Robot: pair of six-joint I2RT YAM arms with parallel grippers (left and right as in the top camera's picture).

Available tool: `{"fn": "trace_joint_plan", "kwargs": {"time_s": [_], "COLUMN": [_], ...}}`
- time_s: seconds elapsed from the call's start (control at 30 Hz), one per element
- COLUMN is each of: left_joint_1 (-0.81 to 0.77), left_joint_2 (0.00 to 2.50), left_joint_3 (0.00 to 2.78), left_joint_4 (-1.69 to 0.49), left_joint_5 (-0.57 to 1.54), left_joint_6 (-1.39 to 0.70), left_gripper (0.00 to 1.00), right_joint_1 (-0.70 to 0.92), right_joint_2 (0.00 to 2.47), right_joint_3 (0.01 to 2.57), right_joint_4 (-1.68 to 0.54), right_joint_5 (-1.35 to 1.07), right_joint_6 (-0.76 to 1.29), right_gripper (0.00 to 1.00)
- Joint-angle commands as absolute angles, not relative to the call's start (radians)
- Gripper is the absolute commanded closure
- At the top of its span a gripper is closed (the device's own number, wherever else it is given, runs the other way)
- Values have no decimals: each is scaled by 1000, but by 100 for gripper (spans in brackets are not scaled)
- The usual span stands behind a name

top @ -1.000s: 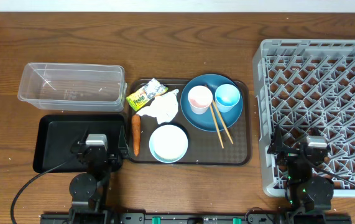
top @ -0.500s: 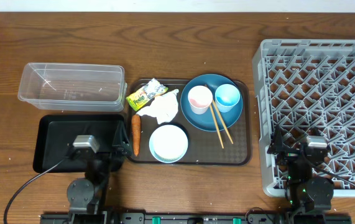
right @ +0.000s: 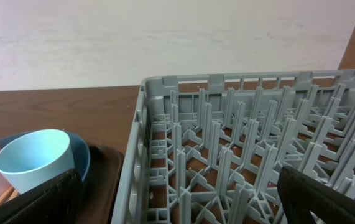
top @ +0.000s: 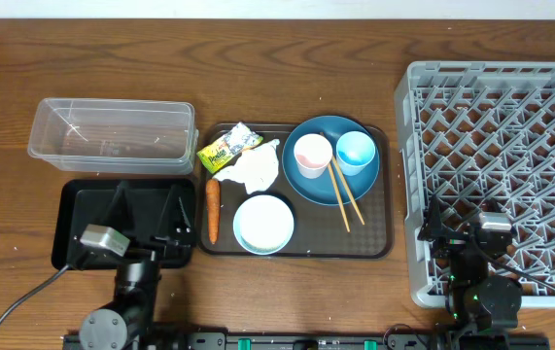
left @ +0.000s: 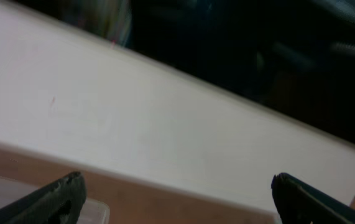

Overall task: Sort waste into correct bins and load items into the dishwasher rack
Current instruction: 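Move the left gripper over the yellow Pandan wrapper on the tray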

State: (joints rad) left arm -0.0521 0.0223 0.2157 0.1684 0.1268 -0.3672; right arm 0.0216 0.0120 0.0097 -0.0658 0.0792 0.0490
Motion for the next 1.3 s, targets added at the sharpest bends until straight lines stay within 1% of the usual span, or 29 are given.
{"fn": "trace_joint_plan", "kwargs": {"time_s": [0.0, 0.1, 0.27, 0.5, 0.6, 0.8, 1.03, 1.17, 1.2, 1.27], "left_joint_1": [-47, -47, -47, -50, -74, -118, -126, -133, -138, -161], "left_joint_2": [69, 159, 357, 752, 933, 1208, 1305, 1344, 1351, 1366], "left_joint_3": [359, 500, 724, 1008, 1122, 1312, 1328, 1328, 1327, 1327], "left_joint_4": [33, -100, -245, -533, -630, -658, -637, -567, -572, -612], "left_joint_5": [98, 94, 93, 82, 82, 81, 113, 248, 250, 156], "left_joint_6": [-371, -371, -371, -373, -372, -373, -380, -384, -389, -496], "left_gripper": [2, 2, 2, 2, 2, 2, 2, 2, 2, 1], "right_joint_1": [20, 20, 20, 20, 20, 20, 20, 20, 20, 20], "right_joint_2": [9, 9, 9, 9, 9, 9, 9, 9, 9, 9], "right_joint_3": [6, 6, 6, 6, 6, 6, 6, 6, 6, 6], "right_joint_4": [-67, -67, -67, -67, -67, -67, -67, -67, -67, -67], "right_joint_5": [78, 78, 78, 78, 78, 78, 78, 78, 78, 78], "right_joint_6": [55, 55, 55, 55, 55, 55, 55, 55, 55, 55], "right_gripper": [1, 1, 1, 1, 1, 1, 1, 1, 1, 1]}}
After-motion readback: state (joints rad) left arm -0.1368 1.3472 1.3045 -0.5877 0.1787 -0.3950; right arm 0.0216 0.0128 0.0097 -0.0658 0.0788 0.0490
